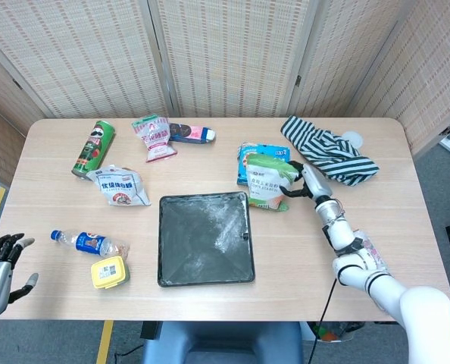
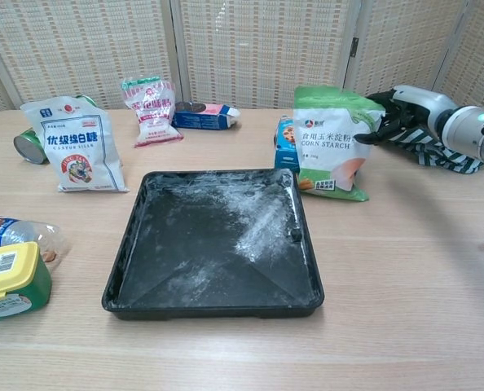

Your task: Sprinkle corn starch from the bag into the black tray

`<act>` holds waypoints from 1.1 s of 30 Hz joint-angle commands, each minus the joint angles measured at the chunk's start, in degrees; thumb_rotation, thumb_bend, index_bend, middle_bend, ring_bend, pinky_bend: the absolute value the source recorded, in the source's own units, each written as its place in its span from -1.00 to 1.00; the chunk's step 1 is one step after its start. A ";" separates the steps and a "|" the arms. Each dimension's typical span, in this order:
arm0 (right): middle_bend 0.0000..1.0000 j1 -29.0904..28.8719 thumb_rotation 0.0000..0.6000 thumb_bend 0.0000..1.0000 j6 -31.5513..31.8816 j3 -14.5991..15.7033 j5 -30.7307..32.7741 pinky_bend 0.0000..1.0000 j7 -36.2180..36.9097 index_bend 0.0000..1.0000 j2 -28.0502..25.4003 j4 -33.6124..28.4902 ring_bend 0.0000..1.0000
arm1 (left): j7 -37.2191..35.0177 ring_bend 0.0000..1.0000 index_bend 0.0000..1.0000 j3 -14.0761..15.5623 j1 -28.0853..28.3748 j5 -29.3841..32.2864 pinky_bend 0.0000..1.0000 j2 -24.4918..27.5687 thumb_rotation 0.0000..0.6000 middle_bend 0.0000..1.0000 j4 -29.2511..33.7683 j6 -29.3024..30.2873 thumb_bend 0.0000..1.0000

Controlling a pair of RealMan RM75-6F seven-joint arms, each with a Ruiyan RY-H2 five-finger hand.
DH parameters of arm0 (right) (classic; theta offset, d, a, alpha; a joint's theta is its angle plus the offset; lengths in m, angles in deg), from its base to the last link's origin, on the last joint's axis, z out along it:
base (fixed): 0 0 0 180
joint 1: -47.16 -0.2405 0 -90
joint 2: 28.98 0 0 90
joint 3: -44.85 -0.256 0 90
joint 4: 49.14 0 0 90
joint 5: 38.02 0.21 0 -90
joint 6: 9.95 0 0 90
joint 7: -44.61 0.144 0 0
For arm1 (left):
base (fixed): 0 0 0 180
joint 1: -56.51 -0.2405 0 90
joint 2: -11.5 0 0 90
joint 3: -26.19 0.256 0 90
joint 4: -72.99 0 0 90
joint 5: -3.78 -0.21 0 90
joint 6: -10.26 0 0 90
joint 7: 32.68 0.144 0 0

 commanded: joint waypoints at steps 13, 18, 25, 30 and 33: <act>-0.08 3.27 1.00 -0.31 8.73 3.04 -4.49 -0.10 7.71 0.22 0.77 -1.98 0.03 | -0.73 -0.66 -0.49 0.45 -0.18 -0.42 -0.86 0.43 1.00 -0.61 0.17 -0.43 -0.34; -0.07 5.79 1.00 -0.30 10.97 2.49 -2.50 -0.10 3.94 0.22 -1.07 -9.37 0.04 | -0.93 -0.66 -0.49 0.41 0.26 -0.85 -0.86 0.22 1.00 -0.61 0.05 -0.87 -0.34; -0.06 8.85 1.00 -0.13 10.31 0.49 2.51 -0.09 2.40 0.22 -4.92 -22.63 0.05 | -1.69 -0.66 -0.50 0.60 0.01 -0.74 -0.86 0.29 1.00 -0.61 -0.37 -0.87 -0.34; -0.06 10.18 1.00 -0.08 10.45 -0.65 5.65 -0.09 -0.50 0.22 -6.37 -29.00 0.04 | -2.30 -0.66 -0.50 0.74 -0.18 -0.75 -0.86 0.29 1.00 -0.61 -0.80 -0.84 -0.34; -0.06 10.63 1.00 -0.08 11.07 -0.56 6.59 -0.09 -3.66 0.22 -6.45 -31.72 0.04 | -2.50 -0.66 -0.51 0.85 -0.29 -0.79 -0.86 0.23 1.00 -0.61 -0.97 -0.81 -0.34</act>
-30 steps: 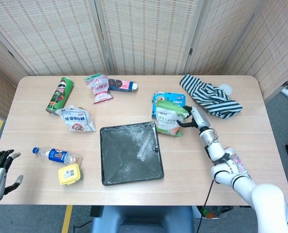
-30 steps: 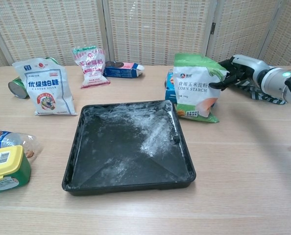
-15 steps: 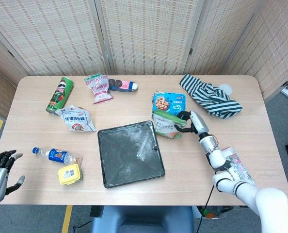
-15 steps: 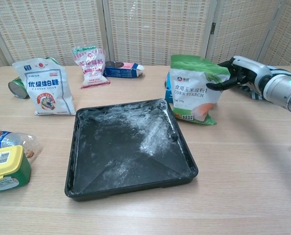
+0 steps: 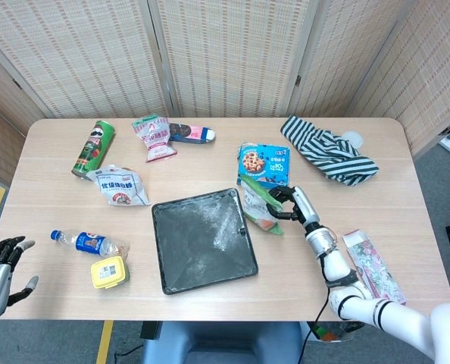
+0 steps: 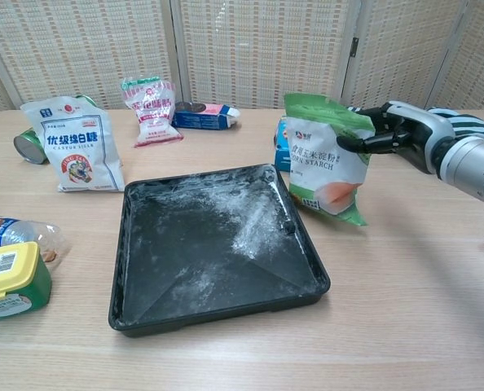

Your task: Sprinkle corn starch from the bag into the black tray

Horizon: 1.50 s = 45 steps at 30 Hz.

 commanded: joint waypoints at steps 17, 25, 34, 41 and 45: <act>-0.52 3.14 1.00 -0.08 1.94 3.98 -2.68 -0.33 -8.30 -0.75 -0.22 -11.64 -0.27 | -1.52 -0.63 -0.45 0.33 -0.75 0.19 -0.86 0.00 1.00 -0.57 -0.97 0.25 -0.34; -0.63 4.45 1.00 -0.08 1.53 5.53 -5.81 -0.36 -3.90 -1.00 -2.53 -15.17 -0.40 | -1.90 -0.63 -0.44 0.39 -0.66 -0.20 -0.86 -0.41 1.00 -0.57 -1.45 0.12 -0.34; -0.63 5.53 1.00 -0.08 4.82 6.56 -10.12 -0.36 -5.72 -1.00 -7.11 -15.13 -0.40 | -1.71 -0.63 -0.44 0.14 -0.52 -0.38 -0.86 -0.51 1.00 -0.57 -1.38 0.26 -0.34; -0.61 4.13 1.00 -0.13 3.18 6.27 -9.63 -0.36 -11.43 -0.98 -10.86 -13.01 -0.42 | -1.17 -0.63 -0.44 0.05 -0.21 -0.55 -0.86 -0.45 1.00 -0.57 -0.94 -0.02 -0.34; -0.54 1.23 1.00 -0.33 -1.94 6.04 -9.12 -0.36 -13.13 -0.89 -13.21 -10.66 -0.44 | -0.73 -0.63 -0.44 -0.01 -0.15 -0.57 -0.86 -0.23 1.00 -0.57 -0.44 0.00 -0.34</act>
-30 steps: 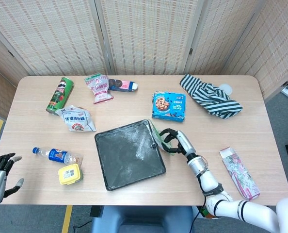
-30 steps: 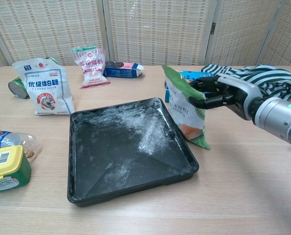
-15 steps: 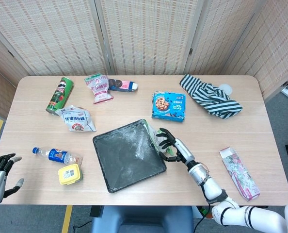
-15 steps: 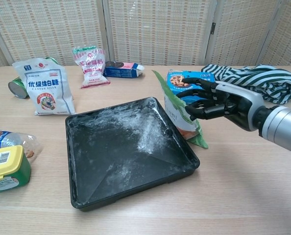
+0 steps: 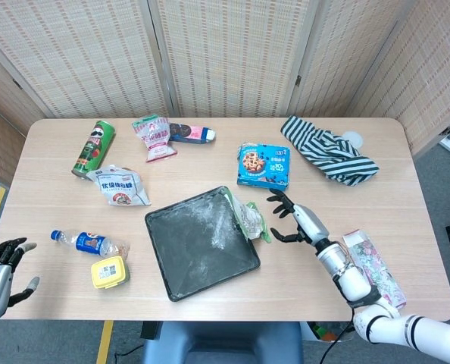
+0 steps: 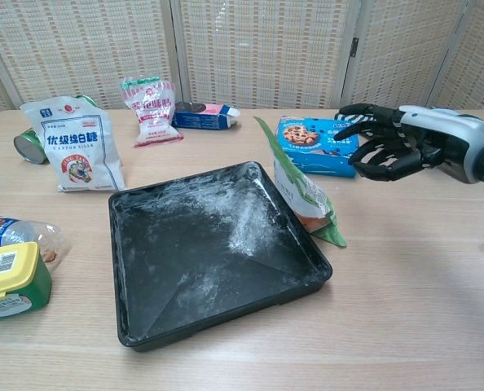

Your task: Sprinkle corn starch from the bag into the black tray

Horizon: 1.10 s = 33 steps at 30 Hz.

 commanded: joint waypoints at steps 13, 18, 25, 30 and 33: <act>-0.69 -12.51 1.00 -0.83 -15.72 2.40 -5.01 -0.62 0.87 -0.90 1.91 15.44 -0.59 | 3.63 -0.63 -0.44 0.09 -0.17 -0.05 -0.86 0.86 1.00 -0.57 3.69 0.50 -0.34; -0.78 -15.25 1.00 -0.92 -17.52 4.77 -8.82 -0.78 6.78 -0.93 3.73 18.80 -0.72 | 4.73 -0.62 -0.42 0.14 -0.25 0.26 -0.86 1.24 1.00 -0.57 4.84 0.41 -0.34; -0.83 -19.12 1.00 -0.92 -17.64 8.97 -14.41 -0.84 15.51 -0.94 6.36 25.38 -0.79 | 5.78 -0.62 -0.40 0.19 -0.10 0.43 -0.86 1.13 1.00 -0.57 5.73 0.06 -0.34; -0.83 -21.24 1.00 -0.92 -17.74 11.01 -15.98 -0.84 20.29 -0.94 9.03 30.68 -0.79 | 6.13 -0.62 -0.40 0.17 -0.01 0.60 -0.86 1.13 1.00 -0.57 5.93 -0.16 -0.34; -0.81 -22.35 1.00 -0.92 -17.44 12.32 -16.98 -0.84 22.22 -0.91 11.22 33.82 -0.79 | 6.20 -0.62 -0.40 0.08 0.08 0.65 -0.86 1.17 1.00 -0.57 6.04 -0.22 -0.34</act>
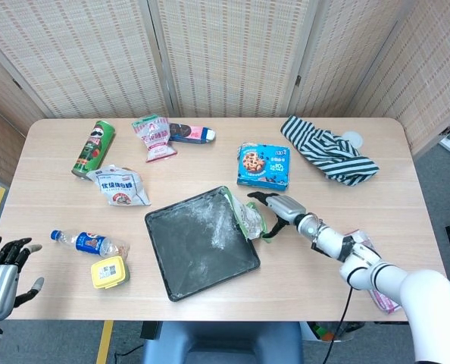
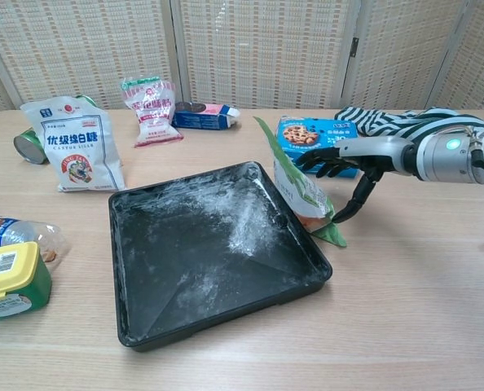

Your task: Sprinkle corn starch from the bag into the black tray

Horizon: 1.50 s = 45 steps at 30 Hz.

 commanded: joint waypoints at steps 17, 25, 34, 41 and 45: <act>-0.71 -5.60 1.00 -0.93 0.14 7.24 -3.64 -0.84 11.27 -0.49 10.13 17.29 -0.68 | 0.04 -0.62 -0.40 0.06 -0.89 0.89 -0.86 0.88 1.00 -0.57 0.53 0.76 -0.34; -0.54 -4.51 1.00 -0.92 1.61 7.36 -2.42 -0.80 10.60 -0.09 13.70 22.18 -0.51 | -0.15 -0.62 -0.40 0.06 -0.82 0.94 -0.86 0.84 1.00 -0.57 0.32 0.51 -0.34; -0.24 -1.41 1.00 -0.80 5.87 4.08 1.32 -0.65 5.82 0.50 16.47 25.48 -0.24 | -0.62 -0.62 -0.40 0.08 -0.95 0.73 -0.86 0.91 1.00 -0.57 0.10 0.75 -0.34; -0.13 1.10 1.00 -0.65 10.88 0.27 4.77 -0.61 -1.30 0.64 15.81 23.95 -0.12 | -0.99 -0.62 -0.40 0.06 -0.80 0.59 -0.86 0.76 1.00 -0.57 -0.25 0.51 -0.34; -0.07 2.16 1.00 -0.52 13.62 -2.18 6.83 -0.57 -6.76 0.72 14.83 21.46 -0.06 | -1.46 -0.62 -0.40 0.01 -0.71 0.32 -0.86 0.59 1.00 -0.57 -0.62 0.56 -0.34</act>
